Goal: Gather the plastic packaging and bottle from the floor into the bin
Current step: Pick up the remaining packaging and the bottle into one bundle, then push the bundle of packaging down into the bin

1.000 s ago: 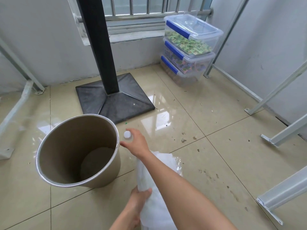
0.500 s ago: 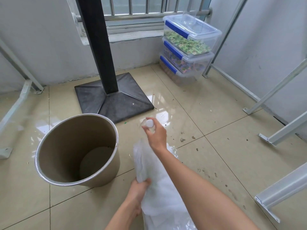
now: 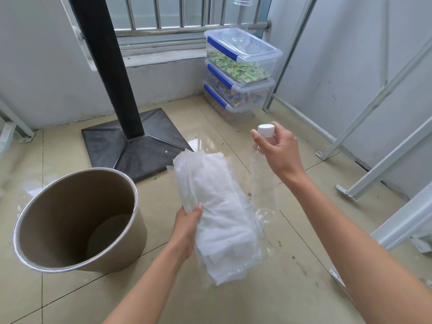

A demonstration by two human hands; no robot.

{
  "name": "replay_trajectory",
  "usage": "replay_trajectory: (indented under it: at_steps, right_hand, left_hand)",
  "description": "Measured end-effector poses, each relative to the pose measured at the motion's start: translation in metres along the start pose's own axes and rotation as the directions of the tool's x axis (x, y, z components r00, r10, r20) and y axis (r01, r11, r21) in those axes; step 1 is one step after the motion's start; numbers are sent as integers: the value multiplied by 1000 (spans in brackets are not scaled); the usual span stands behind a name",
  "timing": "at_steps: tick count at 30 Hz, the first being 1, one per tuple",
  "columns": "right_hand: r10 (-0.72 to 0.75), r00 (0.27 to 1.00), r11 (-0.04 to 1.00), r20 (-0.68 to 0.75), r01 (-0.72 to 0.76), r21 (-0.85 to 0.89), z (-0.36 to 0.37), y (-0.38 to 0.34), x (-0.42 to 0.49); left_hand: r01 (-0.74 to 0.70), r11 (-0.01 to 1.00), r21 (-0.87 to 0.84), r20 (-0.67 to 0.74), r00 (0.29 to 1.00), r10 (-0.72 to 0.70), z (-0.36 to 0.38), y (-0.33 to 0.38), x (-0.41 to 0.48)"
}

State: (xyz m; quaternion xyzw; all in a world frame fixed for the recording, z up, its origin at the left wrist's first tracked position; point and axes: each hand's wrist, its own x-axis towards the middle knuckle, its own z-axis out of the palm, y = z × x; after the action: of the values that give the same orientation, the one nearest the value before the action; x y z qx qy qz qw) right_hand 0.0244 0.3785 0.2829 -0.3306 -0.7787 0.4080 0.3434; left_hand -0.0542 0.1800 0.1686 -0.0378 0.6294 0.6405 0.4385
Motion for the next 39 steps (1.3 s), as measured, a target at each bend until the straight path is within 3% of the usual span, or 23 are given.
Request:
replay_trajectory:
  at_steps: [4,6,10,13,19,25,29,32,35,37,39]
  right_hand:
    - [258,935,925,245,-312,217,6,-11,-12]
    - [300,918,894,261,-366,259,19,-13,-23]
    - [311,947,907,75,-319,275,39,-11,-39]
    - [320,947,901,37,-316,296,47,-13,-47]
    - [335,939,863,78,-339,376,50,-25,-59]
    - [282,954,859,102,-299,417,54,-39,-61]
    - [240,955,867,175,-292,405,66,-59,-65]
    - [180,973,939,145,-214,270,69,-74,-64]
    - [109,989,992,-104,-102,71,60,-82,-52]
    - [199,959,980,-202,-197,33,55,-72,-35]
    - [379,922,922,-73,-371,107,56,-58,-21]
  left_hand:
    - [-116,993,6,103,988,114,27,23,-18]
    - [-203,978,51,186,964,191,42,30,-33]
    - [-264,962,68,281,930,235,56,32,-56]
    - [-318,945,80,324,905,277,51,33,-70]
    - [-422,885,196,277,890,363,35,40,-76]
    - [-531,787,313,339,837,430,24,54,-79]
    - [-575,749,331,292,817,498,12,60,-84]
    - [-561,771,302,246,827,505,-4,74,-89]
    - [-517,815,261,273,850,451,-29,101,-93]
    - [-501,827,255,297,855,426,-50,120,-98]
    - [-492,829,265,330,854,402,-69,137,-106]
